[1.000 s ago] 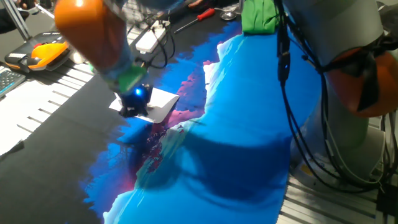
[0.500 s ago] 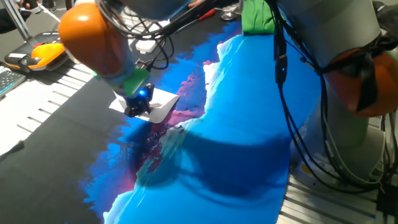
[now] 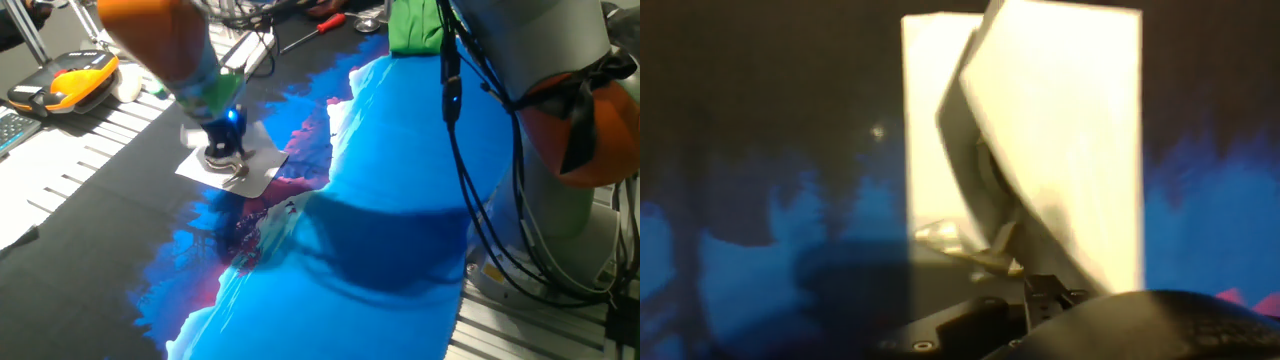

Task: Unfold a piece of paper

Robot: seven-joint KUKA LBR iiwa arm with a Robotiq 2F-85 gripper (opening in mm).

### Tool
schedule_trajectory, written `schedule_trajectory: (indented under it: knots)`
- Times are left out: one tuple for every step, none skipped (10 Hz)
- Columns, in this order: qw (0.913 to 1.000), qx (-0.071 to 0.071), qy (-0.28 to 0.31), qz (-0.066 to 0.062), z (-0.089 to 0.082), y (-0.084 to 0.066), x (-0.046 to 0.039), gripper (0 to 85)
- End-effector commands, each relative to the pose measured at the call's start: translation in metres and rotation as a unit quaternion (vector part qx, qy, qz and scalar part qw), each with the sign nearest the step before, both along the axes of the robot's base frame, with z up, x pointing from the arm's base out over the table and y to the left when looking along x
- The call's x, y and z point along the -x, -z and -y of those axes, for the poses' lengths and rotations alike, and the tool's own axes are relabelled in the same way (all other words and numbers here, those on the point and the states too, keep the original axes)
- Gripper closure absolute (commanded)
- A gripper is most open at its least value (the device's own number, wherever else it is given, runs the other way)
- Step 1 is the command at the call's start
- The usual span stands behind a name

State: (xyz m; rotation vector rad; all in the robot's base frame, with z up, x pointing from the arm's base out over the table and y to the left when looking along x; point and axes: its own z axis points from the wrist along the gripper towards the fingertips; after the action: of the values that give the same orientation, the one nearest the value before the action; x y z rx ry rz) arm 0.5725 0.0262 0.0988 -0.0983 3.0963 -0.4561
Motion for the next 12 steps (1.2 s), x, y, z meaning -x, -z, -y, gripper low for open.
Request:
schedule_trajectory:
  knots:
    - [1.0000,0.004,-0.005,-0.001,0.021,-0.006,-0.0020,85.0]
    - [0.9997,0.018,-0.018,-0.001,0.033,-0.013,-0.0047,85.0]
    - [0.9993,0.024,-0.028,-0.002,0.045,-0.020,-0.0081,85.0]
    - [0.9990,0.028,-0.036,-0.004,0.056,-0.026,-0.0103,85.0]
    - [0.9980,0.044,-0.045,0.002,0.064,-0.027,-0.0105,85.0]
    - [0.9968,0.061,-0.050,0.007,0.065,-0.024,-0.0100,85.0]
    - [0.9967,0.062,-0.050,0.013,0.066,-0.018,-0.0100,85.0]
    - [0.9969,0.059,-0.050,0.018,0.067,-0.012,-0.0111,85.0]
    - [0.9969,0.055,-0.051,0.024,0.069,-0.003,-0.0126,85.0]
    - [0.9968,0.051,-0.054,0.028,0.072,0.004,-0.0136,85.0]
    - [0.9966,0.051,-0.057,0.032,0.074,0.009,-0.0149,85.0]
    - [0.9965,0.048,-0.060,0.033,0.075,0.010,-0.0160,85.0]
